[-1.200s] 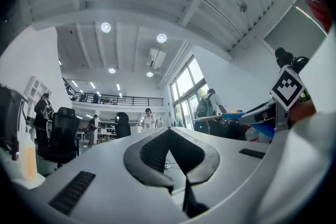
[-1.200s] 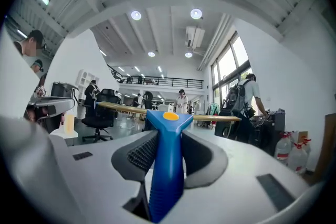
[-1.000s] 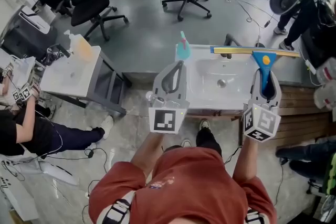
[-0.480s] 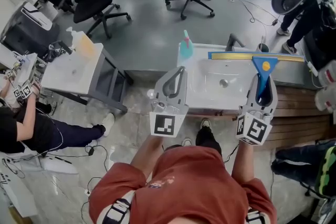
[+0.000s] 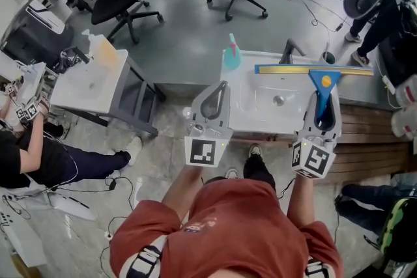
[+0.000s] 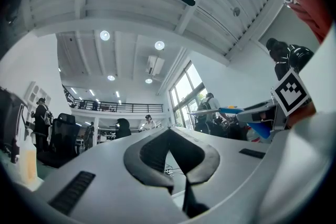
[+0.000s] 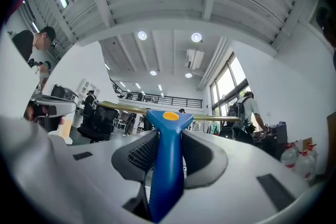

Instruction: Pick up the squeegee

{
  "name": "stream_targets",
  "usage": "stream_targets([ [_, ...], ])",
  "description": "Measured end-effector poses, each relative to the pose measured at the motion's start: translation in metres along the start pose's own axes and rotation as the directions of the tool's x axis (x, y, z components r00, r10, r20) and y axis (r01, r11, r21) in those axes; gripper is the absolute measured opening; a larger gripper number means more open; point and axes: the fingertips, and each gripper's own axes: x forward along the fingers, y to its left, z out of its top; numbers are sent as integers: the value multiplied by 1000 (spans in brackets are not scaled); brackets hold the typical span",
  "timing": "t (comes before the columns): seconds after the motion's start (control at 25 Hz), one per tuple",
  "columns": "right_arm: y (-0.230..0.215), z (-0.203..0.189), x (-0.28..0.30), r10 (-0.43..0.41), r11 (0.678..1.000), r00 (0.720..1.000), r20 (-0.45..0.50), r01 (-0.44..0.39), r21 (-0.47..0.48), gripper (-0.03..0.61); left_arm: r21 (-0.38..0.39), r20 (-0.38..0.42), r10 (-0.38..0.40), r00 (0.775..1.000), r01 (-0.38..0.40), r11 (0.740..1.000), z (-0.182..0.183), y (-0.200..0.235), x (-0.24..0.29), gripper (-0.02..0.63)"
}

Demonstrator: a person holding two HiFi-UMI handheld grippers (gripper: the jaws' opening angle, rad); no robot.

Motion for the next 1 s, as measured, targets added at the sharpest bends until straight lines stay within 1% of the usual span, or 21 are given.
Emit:
stream_targets([
  [0.4, -4, -3, 2, -2, 1000, 1000, -10, 2, -27, 143, -11, 4, 3, 1000, -3, 1000, -1, -1, 6, 18],
  [1.0, 0, 0, 4, -1, 1000, 1000, -5, 1, -24, 143, -5, -9, -1, 1000, 1, 1000, -2, 4, 6, 18],
])
